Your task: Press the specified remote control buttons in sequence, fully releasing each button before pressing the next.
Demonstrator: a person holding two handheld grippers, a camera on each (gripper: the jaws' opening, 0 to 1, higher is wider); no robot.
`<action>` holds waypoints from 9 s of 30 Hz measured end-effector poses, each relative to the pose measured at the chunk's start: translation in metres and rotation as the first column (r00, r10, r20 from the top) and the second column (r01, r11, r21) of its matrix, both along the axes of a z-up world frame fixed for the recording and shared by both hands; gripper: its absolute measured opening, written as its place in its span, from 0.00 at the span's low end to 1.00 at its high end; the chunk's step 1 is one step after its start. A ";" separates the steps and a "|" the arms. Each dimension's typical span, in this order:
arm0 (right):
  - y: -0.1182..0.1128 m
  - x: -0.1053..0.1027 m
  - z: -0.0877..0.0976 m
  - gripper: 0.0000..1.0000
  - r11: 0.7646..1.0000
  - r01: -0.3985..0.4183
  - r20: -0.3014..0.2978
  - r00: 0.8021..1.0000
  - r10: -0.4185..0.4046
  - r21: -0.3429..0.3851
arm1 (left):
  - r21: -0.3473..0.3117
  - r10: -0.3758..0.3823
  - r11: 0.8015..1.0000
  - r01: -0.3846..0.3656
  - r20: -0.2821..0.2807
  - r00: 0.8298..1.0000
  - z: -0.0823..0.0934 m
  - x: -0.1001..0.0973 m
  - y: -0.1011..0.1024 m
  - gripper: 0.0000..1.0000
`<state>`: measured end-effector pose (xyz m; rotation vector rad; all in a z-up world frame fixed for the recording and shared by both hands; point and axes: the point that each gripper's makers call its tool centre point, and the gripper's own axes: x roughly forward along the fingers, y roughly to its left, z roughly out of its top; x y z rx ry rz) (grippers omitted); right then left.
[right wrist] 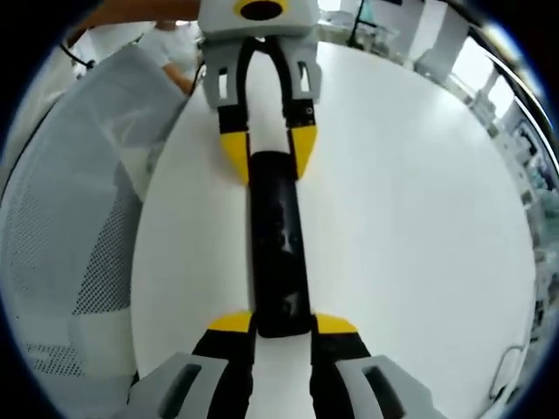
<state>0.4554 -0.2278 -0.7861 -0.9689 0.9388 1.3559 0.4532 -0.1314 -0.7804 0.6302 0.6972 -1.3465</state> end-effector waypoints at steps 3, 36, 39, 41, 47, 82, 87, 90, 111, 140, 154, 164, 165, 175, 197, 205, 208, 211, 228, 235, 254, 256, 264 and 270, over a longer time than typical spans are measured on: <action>0.000 0.000 0.000 0.21 1.000 0.001 0.000 1.000 -0.001 -0.002 | 0.002 0.001 1.000 -0.001 -0.001 1.000 0.000 0.000 0.000 0.24; 0.001 0.032 0.011 0.20 1.000 -0.011 0.061 0.998 0.009 0.026 | 0.063 -0.019 0.998 0.017 0.032 0.999 0.009 0.034 0.001 0.23; 0.001 0.046 0.014 0.20 0.999 -0.006 0.075 0.997 0.004 0.032 | 0.066 -0.020 0.998 0.017 0.047 0.999 0.013 0.047 0.001 0.23; 0.001 0.056 0.016 0.20 0.999 -0.003 0.083 0.997 0.000 0.037 | 0.067 -0.022 0.998 0.019 0.057 0.998 0.015 0.055 0.002 0.23; 0.001 0.085 0.018 0.20 0.999 -0.004 0.106 0.994 0.000 0.038 | 0.074 -0.022 0.997 0.016 0.080 0.997 0.017 0.085 0.001 0.23; 0.013 0.185 0.010 0.20 0.998 -0.006 0.186 0.982 -0.006 0.062 | 0.138 -0.001 0.990 -0.017 0.125 0.992 0.008 0.186 0.012 0.24; 0.015 0.185 0.005 0.20 0.998 -0.006 0.181 0.983 -0.005 0.060 | 0.154 -0.007 0.988 -0.012 0.117 0.993 0.003 0.188 0.014 0.24; 0.016 0.185 0.004 0.20 0.998 -0.012 0.181 0.983 0.002 0.054 | 0.162 -0.012 0.987 -0.007 0.116 0.993 0.001 0.187 0.014 0.24; 0.017 0.187 0.003 0.21 0.998 -0.029 0.179 0.984 0.019 0.055 | 0.160 0.041 0.986 -0.050 0.059 0.997 0.001 0.189 0.017 0.24; 0.013 0.200 0.011 0.43 0.967 0.158 0.268 0.941 -0.209 0.200 | 0.142 0.111 0.977 -0.157 0.286 0.952 0.012 0.198 0.020 0.50; 0.012 0.188 0.051 0.38 0.811 0.344 0.179 0.864 -0.471 0.474 | -0.149 0.396 0.917 -0.371 0.208 0.894 0.048 0.179 0.023 0.51; 0.006 0.150 0.080 0.37 0.710 0.396 0.126 0.819 -0.560 0.582 | -0.311 0.551 0.812 -0.494 0.128 0.825 0.073 0.143 0.038 0.56; 0.005 0.144 0.084 0.37 0.703 0.391 0.135 0.813 -0.566 0.594 | -0.335 0.563 0.798 -0.502 0.115 0.818 0.074 0.142 0.043 0.56; -0.005 0.108 0.108 0.39 0.617 0.420 0.089 0.776 -0.625 0.666 | -0.394 0.610 0.746 -0.536 0.085 0.788 0.094 0.100 0.052 0.58; 0.004 0.022 0.130 0.55 0.472 0.431 -0.006 0.744 -0.669 0.769 | -0.508 0.653 0.638 -0.579 -0.041 0.756 0.115 0.013 0.049 0.72; 0.011 -0.002 0.142 0.71 0.367 0.464 -0.103 0.721 -0.685 0.806 | -0.533 0.653 0.599 -0.597 -0.107 0.750 0.123 -0.005 0.049 0.80; 0.011 -0.007 0.144 0.78 0.348 0.474 -0.115 0.709 -0.696 0.809 | -0.550 0.659 0.586 -0.595 -0.105 0.745 0.132 -0.009 0.047 0.83; 0.015 -0.013 0.142 0.77 0.359 0.471 -0.106 0.711 -0.695 0.806 | -0.564 0.661 0.561 -0.606 -0.137 0.738 0.135 -0.009 0.048 0.83; -0.003 -0.029 0.130 0.81 0.307 0.563 -0.136 0.611 -0.780 0.767 | -0.562 0.694 0.530 -0.635 -0.143 0.705 0.128 -0.034 0.055 0.88; 0.001 -0.030 0.117 0.76 0.373 0.571 -0.092 0.624 -0.776 0.731 | -0.542 0.709 0.538 -0.646 -0.123 0.694 0.119 -0.029 0.057 0.88; 0.001 -0.035 0.102 0.74 0.395 0.611 -0.111 0.625 -0.773 0.686 | -0.495 0.701 0.572 -0.654 -0.120 0.703 0.110 -0.038 0.050 0.88; 0.001 -0.036 0.102 0.73 0.393 0.614 -0.117 0.624 -0.772 0.685 | -0.492 0.698 0.576 -0.653 -0.119 0.706 0.109 -0.039 0.050 0.88; 0.000 -0.037 0.101 0.73 0.395 0.615 -0.113 0.623 -0.774 0.683 | -0.499 0.697 0.578 -0.645 -0.109 0.709 0.112 -0.040 0.048 0.88; 0.000 -0.038 0.100 0.72 0.400 0.614 -0.109 0.625 -0.773 0.680 | -0.502 0.701 0.571 -0.649 -0.113 0.704 0.112 -0.039 0.050 0.88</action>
